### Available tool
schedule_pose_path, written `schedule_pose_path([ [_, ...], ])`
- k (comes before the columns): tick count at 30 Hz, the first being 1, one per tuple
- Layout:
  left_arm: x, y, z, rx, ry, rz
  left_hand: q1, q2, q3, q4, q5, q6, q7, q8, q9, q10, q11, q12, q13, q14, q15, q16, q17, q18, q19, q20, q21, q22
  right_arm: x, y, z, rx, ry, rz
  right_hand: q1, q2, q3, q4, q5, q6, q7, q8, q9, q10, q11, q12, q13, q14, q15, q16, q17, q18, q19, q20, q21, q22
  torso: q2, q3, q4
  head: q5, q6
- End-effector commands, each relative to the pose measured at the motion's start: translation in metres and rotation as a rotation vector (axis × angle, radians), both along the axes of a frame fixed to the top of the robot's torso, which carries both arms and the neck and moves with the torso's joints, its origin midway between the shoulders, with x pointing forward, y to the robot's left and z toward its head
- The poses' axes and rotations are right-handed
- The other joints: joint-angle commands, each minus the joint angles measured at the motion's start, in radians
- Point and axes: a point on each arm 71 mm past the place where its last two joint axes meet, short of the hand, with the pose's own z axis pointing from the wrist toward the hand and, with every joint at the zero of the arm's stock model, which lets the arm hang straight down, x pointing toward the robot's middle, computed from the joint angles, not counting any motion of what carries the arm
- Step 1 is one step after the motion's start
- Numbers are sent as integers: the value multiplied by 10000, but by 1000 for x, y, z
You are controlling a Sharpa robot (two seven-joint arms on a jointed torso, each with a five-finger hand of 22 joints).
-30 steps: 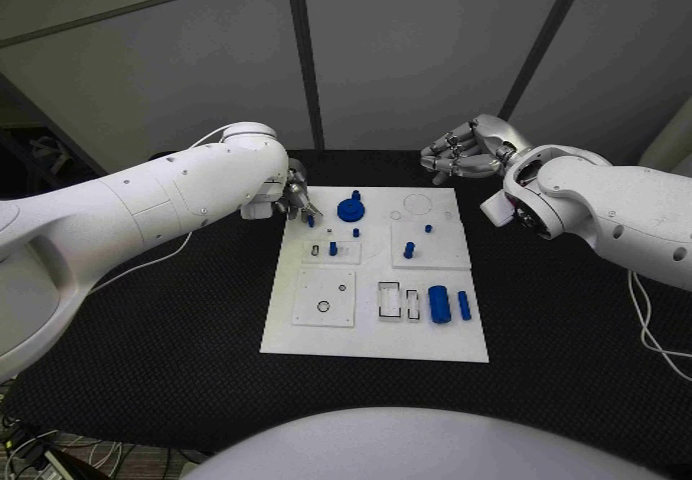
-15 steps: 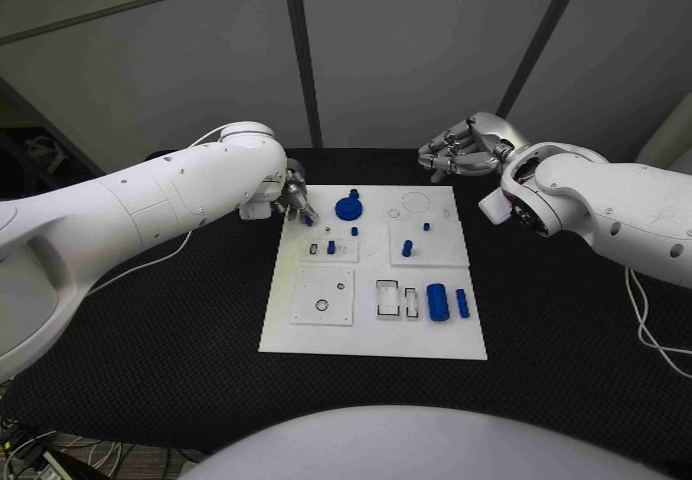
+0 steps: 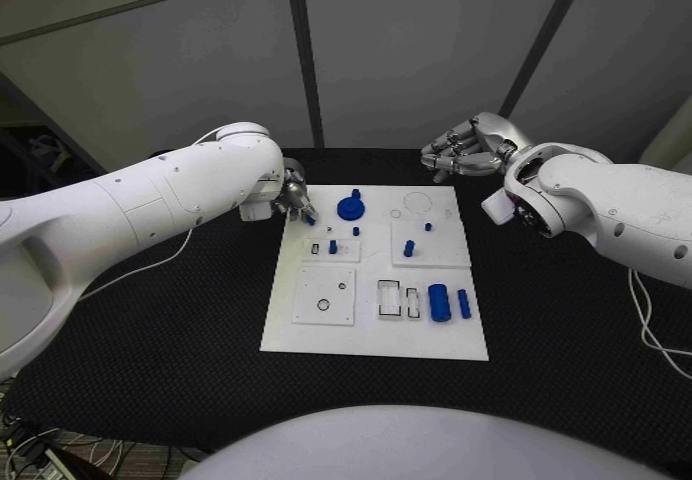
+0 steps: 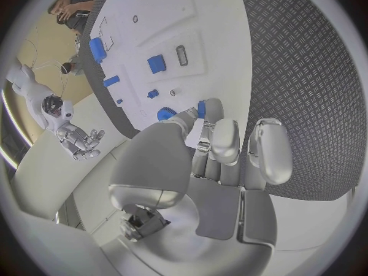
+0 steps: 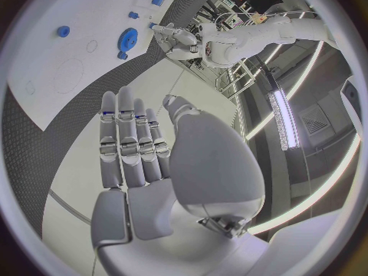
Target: Assemble the parts on the task board
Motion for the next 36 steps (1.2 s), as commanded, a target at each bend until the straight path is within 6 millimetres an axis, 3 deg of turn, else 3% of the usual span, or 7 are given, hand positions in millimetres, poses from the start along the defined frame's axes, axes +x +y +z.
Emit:
schedule_pose_path([
  [1, -1, 0, 3, -777, -52, 362, -317, -79, 1598, -1262, 39, -82, -34, 138, 105, 105, 6, -18, -22, 97, -23, 61, 6, 102, 31, -31, -31, 1797, 0, 0, 1, 11, -43, 91, -42, 14, -34, 1, 54, -46, 6, -32, -10, -43, -2, -28, 9, -42, 34, -65, -3, 110, -3, 38, -56, -8, -6, 7, 9, 17, 1],
  [11, -17, 4, 8, -1379, 131, 527, -1096, -324, 2677, -1773, 202, -175, -82, 558, 362, 233, -36, 54, -50, 178, -66, 248, 133, 92, 67, -58, 12, 1811, 0, -2, 1, -13, -27, 35, -42, 14, -34, 1, 54, -46, 6, -32, -10, -43, -2, -28, 9, -42, 34, -65, -3, 110, -3, 38, -56, -8, -6, 4, 7, 54, 8],
  [16, -30, 7, 8, -1334, 34, 578, -1384, -401, 3029, -1982, 313, -187, -99, 719, 411, 384, -65, 393, 320, 194, -99, 270, 148, 107, 49, -89, -58, 1792, 0, -3, 1, -23, -22, 12, -42, 14, -34, 1, 54, -46, 6, -32, -10, -43, -2, -28, 9, -42, 34, -65, -3, 110, -3, 38, -56, -8, -3, 0, 5, 78, 11],
  [27, -56, 16, 3, -1353, -633, 1154, -1980, -506, 3699, -2298, 422, -221, -161, 1120, 377, 547, -128, 865, 756, 238, -160, 377, 233, 66, 147, -154, 148, 1846, 1, -3, 1, -29, -11, 9, -44, 15, -36, 0, 59, -48, 8, -31, -9, -45, -1, -26, 10, -42, 36, -66, -3, 111, 0, 40, -63, -13, -3, -8, 17, 129, -5],
  [36, -68, 15, -6, -1311, -1372, 1362, -2527, -529, 4249, -2528, 460, -273, -221, 1541, 313, 684, -185, 1144, 971, 256, -211, 408, 265, 31, 232, -208, 338, 1894, 1, -3, 1, -29, -11, 17, -44, 15, -36, 0, 59, -48, 8, -31, -9, -45, -1, -26, 10, -42, 36, -66, -3, 111, 0, 40, -63, -13, 14, -10, -14, 181, -9],
])
